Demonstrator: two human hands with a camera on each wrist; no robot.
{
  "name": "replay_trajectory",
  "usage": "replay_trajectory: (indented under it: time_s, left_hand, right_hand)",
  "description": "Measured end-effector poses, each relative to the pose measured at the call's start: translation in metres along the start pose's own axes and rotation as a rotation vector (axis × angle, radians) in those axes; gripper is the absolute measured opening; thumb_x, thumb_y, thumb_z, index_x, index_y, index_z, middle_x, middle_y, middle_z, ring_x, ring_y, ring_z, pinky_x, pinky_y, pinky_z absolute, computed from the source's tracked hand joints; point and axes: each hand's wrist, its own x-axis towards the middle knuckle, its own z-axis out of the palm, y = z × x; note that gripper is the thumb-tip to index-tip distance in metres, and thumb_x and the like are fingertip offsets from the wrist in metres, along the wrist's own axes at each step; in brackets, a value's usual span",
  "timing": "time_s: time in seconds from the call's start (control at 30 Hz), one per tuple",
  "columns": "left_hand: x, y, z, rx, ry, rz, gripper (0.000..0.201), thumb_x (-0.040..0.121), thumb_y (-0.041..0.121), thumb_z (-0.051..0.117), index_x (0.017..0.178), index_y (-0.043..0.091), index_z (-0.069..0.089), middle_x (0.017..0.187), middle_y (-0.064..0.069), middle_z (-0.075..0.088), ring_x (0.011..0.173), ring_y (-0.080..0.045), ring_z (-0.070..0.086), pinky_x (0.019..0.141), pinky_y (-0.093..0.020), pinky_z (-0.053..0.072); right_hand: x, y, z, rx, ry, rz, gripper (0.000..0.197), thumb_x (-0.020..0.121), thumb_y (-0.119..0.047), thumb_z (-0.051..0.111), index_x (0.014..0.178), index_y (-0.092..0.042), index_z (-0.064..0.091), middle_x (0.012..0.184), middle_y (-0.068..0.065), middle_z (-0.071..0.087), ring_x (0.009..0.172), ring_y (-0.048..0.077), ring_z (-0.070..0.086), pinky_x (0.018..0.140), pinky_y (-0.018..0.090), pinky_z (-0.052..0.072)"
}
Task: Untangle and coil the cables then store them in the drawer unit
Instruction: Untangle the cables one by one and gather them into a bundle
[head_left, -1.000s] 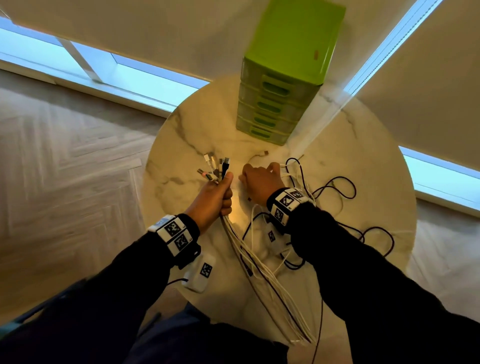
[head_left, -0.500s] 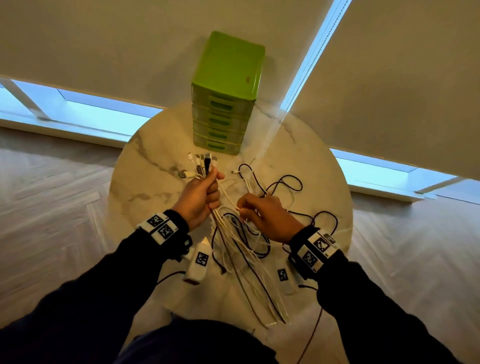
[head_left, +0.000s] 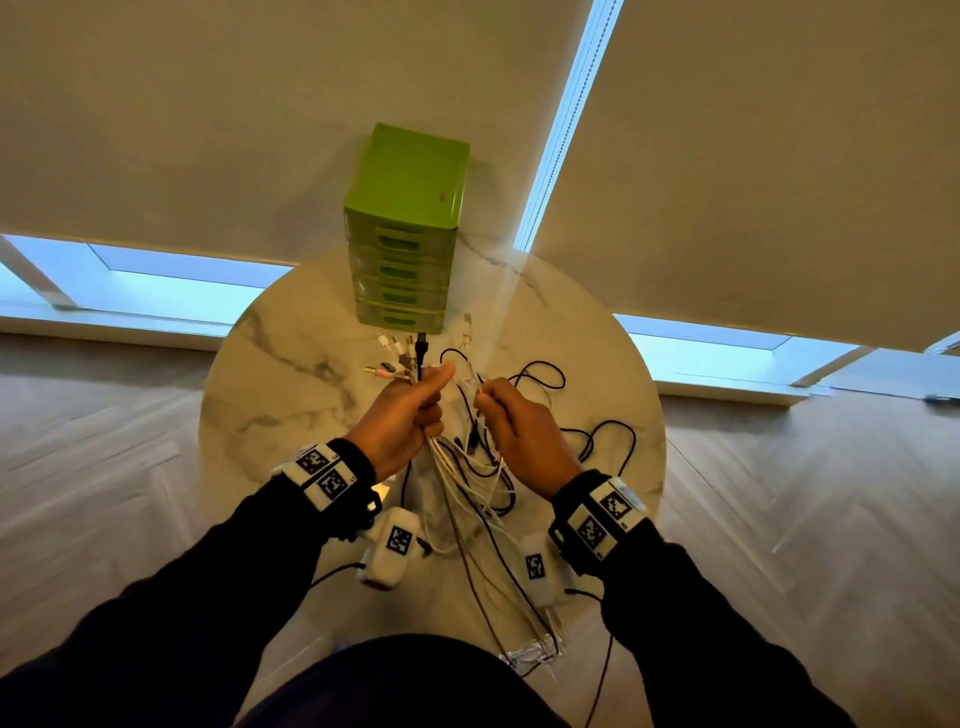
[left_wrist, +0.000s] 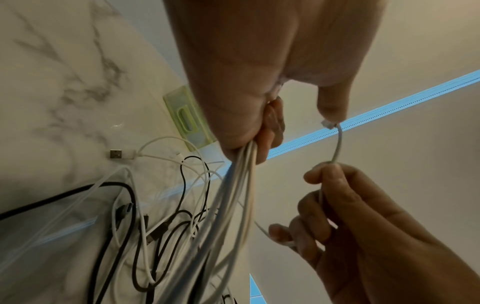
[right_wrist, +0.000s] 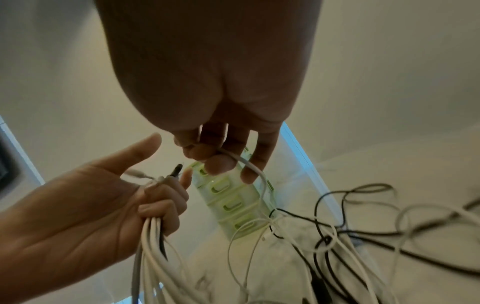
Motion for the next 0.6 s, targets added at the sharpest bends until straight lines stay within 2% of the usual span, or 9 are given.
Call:
replay_trajectory:
  time_s: [0.1, 0.17, 0.23, 0.3, 0.37, 0.43, 0.47, 0.53, 0.6]
  left_hand:
    - [-0.005, -0.001, 0.006, 0.071, -0.032, 0.049, 0.023, 0.085, 0.035, 0.072, 0.074, 0.027, 0.054, 0.061, 0.008, 0.026, 0.05, -0.007, 0.026, 0.057, -0.029, 0.018]
    - [-0.007, -0.001, 0.012, 0.089, -0.038, 0.059, 0.024, 0.087, 0.039, 0.069, 0.074, 0.025, 0.055, 0.062, 0.005, 0.033, 0.052, -0.008, 0.03, 0.057, -0.029, 0.02]
    - [-0.008, -0.001, 0.016, 0.059, -0.005, 0.036, 0.029, 0.092, 0.046, 0.06, 0.078, 0.021, 0.055, 0.067, 0.001, 0.039, 0.054, -0.01, 0.034, 0.056, -0.026, 0.025]
    - [-0.007, -0.002, 0.017, 0.057, 0.024, 0.04, 0.037, 0.1, 0.049, 0.046, 0.078, 0.02, 0.05, 0.068, 0.0, 0.035, 0.053, -0.011, 0.029, 0.054, -0.026, 0.025]
    - [-0.007, -0.004, 0.014, 0.112, 0.042, 0.079, 0.042, 0.101, 0.053, 0.04, 0.073, 0.021, 0.043, 0.066, 0.001, 0.028, 0.056, -0.012, 0.023, 0.058, -0.031, 0.019]
    - [-0.009, -0.004, 0.011, 0.197, 0.083, 0.102, 0.047, 0.091, 0.065, 0.044, 0.072, 0.021, 0.044, 0.065, 0.002, 0.033, 0.061, -0.014, 0.028, 0.061, -0.033, 0.022]
    - [-0.011, -0.004, 0.01, 0.262, 0.101, 0.107, 0.052, 0.087, 0.071, 0.044, 0.074, 0.021, 0.049, 0.067, 0.002, 0.041, 0.063, -0.015, 0.035, 0.063, -0.033, 0.029]
    - [-0.014, -0.004, 0.009, 0.401, 0.123, 0.135, 0.059, 0.087, 0.074, 0.036, 0.08, 0.021, 0.061, 0.078, -0.001, 0.058, 0.076, -0.019, 0.054, 0.078, -0.04, 0.045]
    - [-0.02, 0.001, 0.011, 0.411, 0.059, 0.188, 0.057, 0.091, 0.069, 0.03, 0.07, 0.03, 0.065, 0.078, 0.001, 0.066, 0.093, -0.028, 0.065, 0.097, -0.048, 0.047]
  right_hand:
    - [-0.003, -0.009, -0.003, -0.237, -0.072, -0.103, 0.021, 0.107, -0.035, 0.04, 0.105, -0.019, 0.053, 0.075, -0.004, 0.056, 0.065, 0.013, 0.053, 0.062, 0.035, 0.04]
    - [-0.005, -0.011, 0.001, -0.392, -0.088, -0.16, 0.024, 0.107, -0.037, 0.037, 0.11, -0.018, 0.053, 0.085, 0.001, 0.063, 0.073, 0.022, 0.057, 0.062, 0.036, 0.04]
    - [-0.004, -0.011, 0.006, -0.428, -0.061, -0.183, 0.026, 0.108, -0.038, 0.036, 0.109, -0.018, 0.054, 0.088, 0.002, 0.066, 0.074, 0.022, 0.059, 0.061, 0.033, 0.037]
    - [-0.003, -0.007, 0.009, -0.397, -0.049, -0.178, 0.027, 0.107, -0.037, 0.037, 0.098, -0.02, 0.055, 0.08, 0.0, 0.065, 0.068, 0.02, 0.057, 0.063, 0.03, 0.033]
    - [-0.001, 0.002, 0.011, -0.368, -0.118, -0.145, 0.029, 0.102, -0.037, 0.039, 0.076, -0.028, 0.048, 0.064, -0.007, 0.054, 0.059, 0.014, 0.048, 0.072, 0.031, 0.031]
    - [0.003, 0.015, 0.013, -0.32, -0.207, -0.073, 0.028, 0.093, -0.04, 0.039, 0.067, -0.031, 0.041, 0.062, -0.007, 0.047, 0.062, 0.007, 0.045, 0.083, 0.037, 0.033]
    - [0.005, 0.021, 0.013, -0.317, -0.228, -0.044, 0.025, 0.092, -0.041, 0.042, 0.069, -0.031, 0.045, 0.067, -0.008, 0.05, 0.071, 0.007, 0.048, 0.092, 0.041, 0.032]
    - [0.011, 0.032, 0.014, -0.385, -0.26, -0.007, 0.019, 0.095, -0.037, 0.048, 0.081, -0.029, 0.056, 0.083, -0.01, 0.058, 0.092, 0.011, 0.052, 0.104, 0.047, 0.022]
    - [0.019, 0.036, 0.016, -0.471, -0.316, -0.005, 0.015, 0.095, -0.036, 0.049, 0.089, -0.028, 0.061, 0.091, -0.012, 0.058, 0.107, 0.013, 0.05, 0.106, 0.049, 0.016]
